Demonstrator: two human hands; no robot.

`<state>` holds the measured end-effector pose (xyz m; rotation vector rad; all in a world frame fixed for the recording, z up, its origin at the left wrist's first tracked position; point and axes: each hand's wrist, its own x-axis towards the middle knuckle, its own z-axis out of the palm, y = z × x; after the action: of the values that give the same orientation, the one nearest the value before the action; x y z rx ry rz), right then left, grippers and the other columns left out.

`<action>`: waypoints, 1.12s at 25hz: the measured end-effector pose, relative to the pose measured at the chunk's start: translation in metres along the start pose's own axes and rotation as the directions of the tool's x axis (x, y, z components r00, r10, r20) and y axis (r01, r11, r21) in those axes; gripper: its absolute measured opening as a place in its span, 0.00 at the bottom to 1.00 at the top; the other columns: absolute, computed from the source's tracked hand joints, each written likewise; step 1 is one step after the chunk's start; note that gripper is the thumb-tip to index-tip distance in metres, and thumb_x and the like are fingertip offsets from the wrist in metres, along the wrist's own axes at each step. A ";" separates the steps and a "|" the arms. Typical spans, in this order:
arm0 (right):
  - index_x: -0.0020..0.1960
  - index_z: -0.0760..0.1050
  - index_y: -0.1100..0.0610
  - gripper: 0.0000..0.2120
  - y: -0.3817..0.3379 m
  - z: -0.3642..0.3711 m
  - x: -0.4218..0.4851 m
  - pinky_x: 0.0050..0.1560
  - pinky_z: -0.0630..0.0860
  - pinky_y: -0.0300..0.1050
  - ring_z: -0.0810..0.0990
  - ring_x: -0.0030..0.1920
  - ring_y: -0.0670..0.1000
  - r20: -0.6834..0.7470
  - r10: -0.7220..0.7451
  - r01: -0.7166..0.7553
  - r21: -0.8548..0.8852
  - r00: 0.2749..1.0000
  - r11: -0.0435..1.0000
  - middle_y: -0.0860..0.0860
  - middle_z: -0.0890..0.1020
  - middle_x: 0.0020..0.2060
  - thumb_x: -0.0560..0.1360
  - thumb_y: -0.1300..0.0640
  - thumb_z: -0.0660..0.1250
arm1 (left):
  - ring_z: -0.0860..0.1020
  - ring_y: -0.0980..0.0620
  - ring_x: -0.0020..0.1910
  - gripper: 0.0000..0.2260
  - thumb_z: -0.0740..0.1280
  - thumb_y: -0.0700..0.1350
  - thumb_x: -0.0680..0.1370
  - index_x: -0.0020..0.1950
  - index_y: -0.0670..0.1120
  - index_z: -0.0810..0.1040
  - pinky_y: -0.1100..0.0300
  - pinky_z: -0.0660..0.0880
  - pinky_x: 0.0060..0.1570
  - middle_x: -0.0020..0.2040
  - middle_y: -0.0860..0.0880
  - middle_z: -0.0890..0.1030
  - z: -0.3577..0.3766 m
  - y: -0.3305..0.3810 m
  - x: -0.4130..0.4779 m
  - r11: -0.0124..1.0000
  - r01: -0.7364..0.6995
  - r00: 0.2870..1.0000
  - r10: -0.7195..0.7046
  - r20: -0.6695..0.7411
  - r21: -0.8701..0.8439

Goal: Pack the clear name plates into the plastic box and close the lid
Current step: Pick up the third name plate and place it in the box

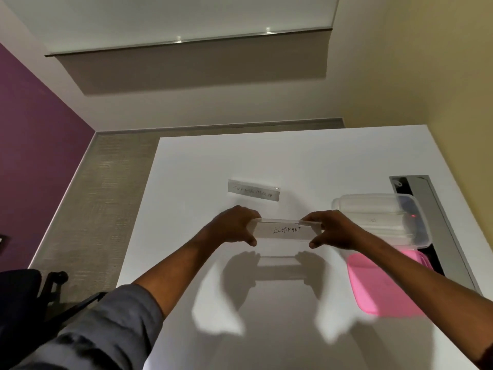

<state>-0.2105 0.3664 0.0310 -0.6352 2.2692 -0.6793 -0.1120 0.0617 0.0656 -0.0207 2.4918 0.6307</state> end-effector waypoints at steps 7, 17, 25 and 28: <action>0.61 0.85 0.45 0.30 0.052 -0.047 -0.036 0.54 0.82 0.55 0.83 0.50 0.50 -0.053 0.055 -0.055 0.008 0.997 0.998 0.44 0.87 0.50 0.60 0.60 0.84 | 0.81 0.47 0.59 0.27 0.81 0.50 0.71 0.68 0.51 0.80 0.45 0.81 0.57 0.60 0.50 0.83 0.010 0.075 0.031 0.985 -0.122 0.992 0.123 0.001 0.121; 0.69 0.80 0.51 0.36 0.119 -0.102 -0.062 0.56 0.80 0.52 0.83 0.58 0.54 -0.180 0.032 -0.071 -0.211 0.983 0.975 0.51 0.86 0.59 0.62 0.59 0.85 | 0.82 0.43 0.58 0.26 0.80 0.48 0.73 0.69 0.48 0.80 0.50 0.80 0.52 0.59 0.46 0.85 0.031 0.166 0.094 0.928 -0.208 0.962 0.252 -0.110 0.309; 0.73 0.77 0.51 0.34 0.152 -0.139 -0.054 0.62 0.79 0.52 0.81 0.65 0.54 -0.153 0.047 -0.108 -0.422 0.987 0.900 0.50 0.83 0.66 0.67 0.61 0.79 | 0.85 0.40 0.54 0.16 0.68 0.33 0.75 0.59 0.44 0.84 0.48 0.82 0.53 0.53 0.45 0.87 0.053 0.210 0.153 0.911 -0.210 0.948 0.279 -0.156 0.355; 0.67 0.82 0.53 0.26 0.169 -0.141 -0.048 0.57 0.78 0.47 0.84 0.59 0.54 -0.136 0.020 -0.077 -0.426 0.990 0.902 0.52 0.87 0.60 0.69 0.64 0.77 | 0.85 0.42 0.54 0.15 0.67 0.32 0.76 0.59 0.44 0.85 0.51 0.82 0.54 0.53 0.46 0.88 0.060 0.220 0.171 0.931 -0.209 0.942 0.274 -0.195 0.299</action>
<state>-0.3224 0.5622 0.0380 -0.7537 2.5720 -0.1904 -0.2572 0.3040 0.0265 0.3440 2.8187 0.3900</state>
